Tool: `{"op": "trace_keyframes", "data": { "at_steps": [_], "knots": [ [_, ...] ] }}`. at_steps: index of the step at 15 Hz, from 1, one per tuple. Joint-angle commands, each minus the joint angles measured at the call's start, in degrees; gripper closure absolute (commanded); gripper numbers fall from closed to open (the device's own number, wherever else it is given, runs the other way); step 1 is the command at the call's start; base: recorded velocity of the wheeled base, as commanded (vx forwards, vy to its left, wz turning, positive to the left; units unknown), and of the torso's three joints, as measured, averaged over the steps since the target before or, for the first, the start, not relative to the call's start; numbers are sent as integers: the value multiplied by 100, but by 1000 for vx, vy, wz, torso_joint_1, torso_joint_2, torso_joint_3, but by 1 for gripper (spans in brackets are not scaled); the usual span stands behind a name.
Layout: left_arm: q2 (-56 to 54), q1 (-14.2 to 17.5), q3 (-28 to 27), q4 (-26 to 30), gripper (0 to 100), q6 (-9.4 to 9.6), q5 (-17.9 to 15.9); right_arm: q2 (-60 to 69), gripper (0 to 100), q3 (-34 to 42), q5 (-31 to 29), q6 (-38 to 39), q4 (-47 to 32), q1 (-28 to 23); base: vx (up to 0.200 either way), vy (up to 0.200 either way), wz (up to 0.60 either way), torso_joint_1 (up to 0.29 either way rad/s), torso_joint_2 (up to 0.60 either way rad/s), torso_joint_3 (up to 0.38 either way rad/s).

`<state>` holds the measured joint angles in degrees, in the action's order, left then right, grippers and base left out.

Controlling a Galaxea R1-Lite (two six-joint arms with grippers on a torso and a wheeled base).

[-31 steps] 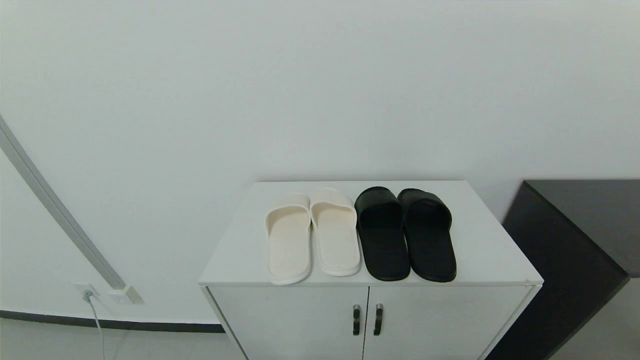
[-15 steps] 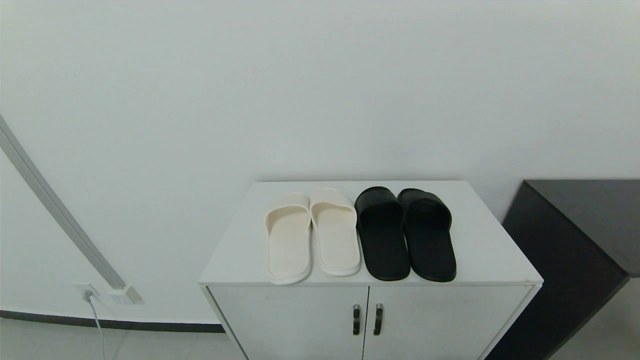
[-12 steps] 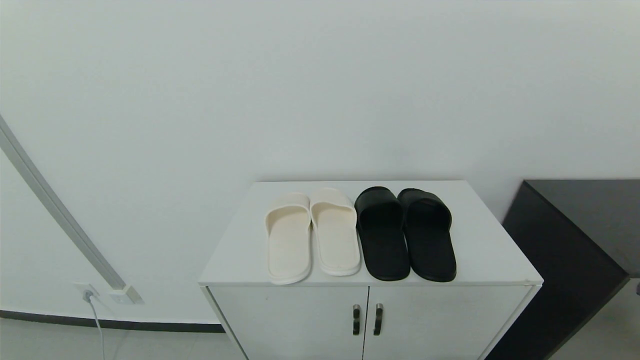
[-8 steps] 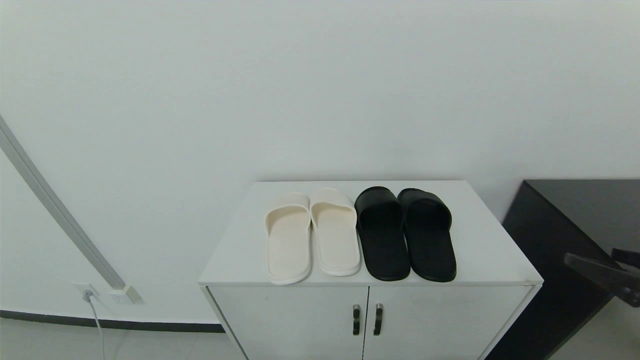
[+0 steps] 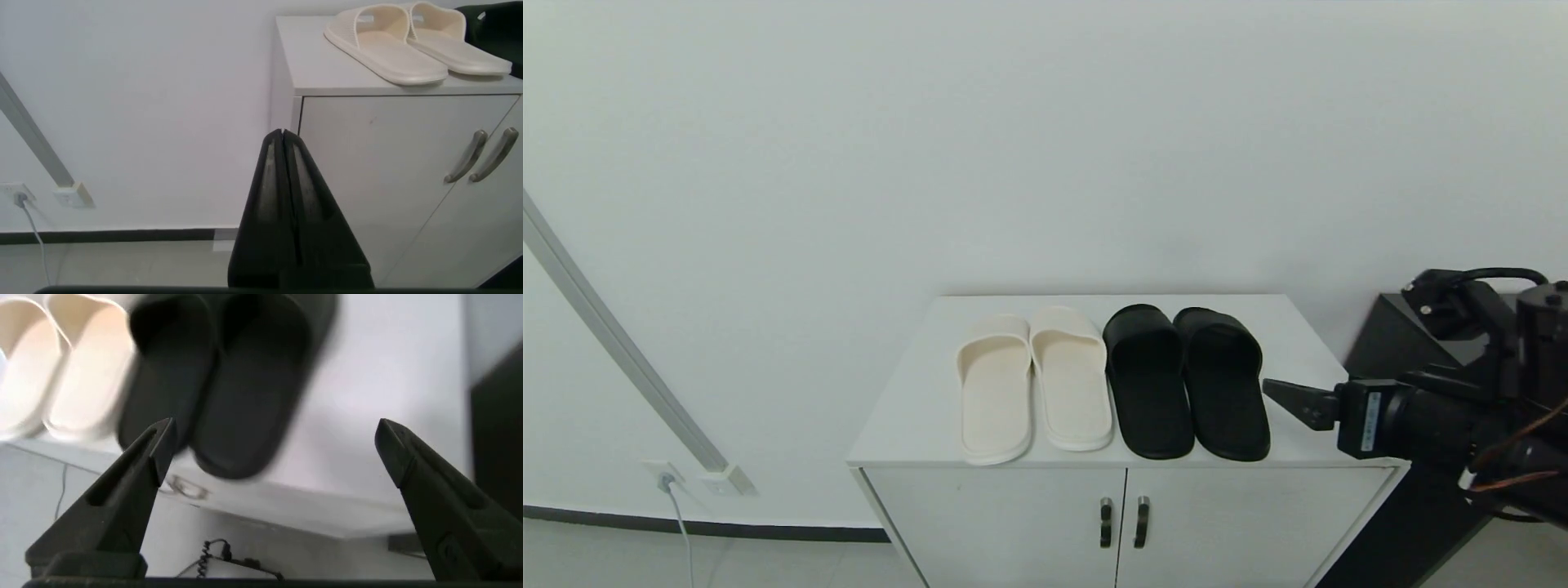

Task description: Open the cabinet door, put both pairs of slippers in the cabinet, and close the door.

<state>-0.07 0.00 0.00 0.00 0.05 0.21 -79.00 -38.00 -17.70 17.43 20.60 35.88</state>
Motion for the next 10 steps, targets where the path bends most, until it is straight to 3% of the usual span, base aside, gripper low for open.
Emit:
{"op": "trace_keyframes", "data": {
  "at_steps": [1,5,10],
  "knots": [
    [7,0,0,0,100,-5,6,-934,0,-656,-331,85,-12,411,0,0,0,0,0,0],
    [7,0,0,0,100,-5,-3,-1812,0,-1236,-805,366,14,895,0,0,0,0,0,0],
    [7,0,-9,0,100,-5,-3,-2700,0,-1772,-1385,445,489,868,0,0,0,0,0,0]
  ]
}}
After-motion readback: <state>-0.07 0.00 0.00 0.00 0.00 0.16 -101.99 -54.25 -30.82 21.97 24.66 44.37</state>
